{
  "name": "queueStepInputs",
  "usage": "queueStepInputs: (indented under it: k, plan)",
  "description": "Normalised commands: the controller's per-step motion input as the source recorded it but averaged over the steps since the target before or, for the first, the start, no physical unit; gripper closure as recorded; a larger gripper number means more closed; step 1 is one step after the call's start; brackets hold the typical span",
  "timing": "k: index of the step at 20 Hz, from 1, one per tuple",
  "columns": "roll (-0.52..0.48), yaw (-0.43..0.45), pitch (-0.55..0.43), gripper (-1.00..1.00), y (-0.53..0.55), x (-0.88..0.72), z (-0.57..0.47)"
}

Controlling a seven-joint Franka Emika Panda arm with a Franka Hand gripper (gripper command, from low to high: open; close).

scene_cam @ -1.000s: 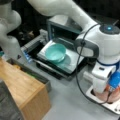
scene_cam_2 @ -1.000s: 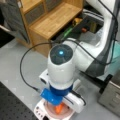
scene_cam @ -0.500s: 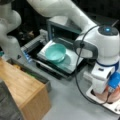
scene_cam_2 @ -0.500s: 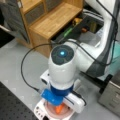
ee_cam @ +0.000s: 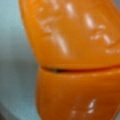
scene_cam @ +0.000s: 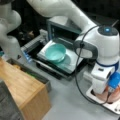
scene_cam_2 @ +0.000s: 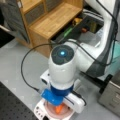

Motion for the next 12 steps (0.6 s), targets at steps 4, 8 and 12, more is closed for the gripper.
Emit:
queueStepInputs:
  k: [4, 8, 12]
  plan:
    - [-0.043, 0.043, -0.128, -1.00, -0.06, -0.11, -0.09]
    - [-0.043, 0.043, -0.128, -1.00, -0.06, -0.11, -0.09]
    - [-0.043, 0.043, -0.128, -1.00, -0.06, -0.12, -0.09]
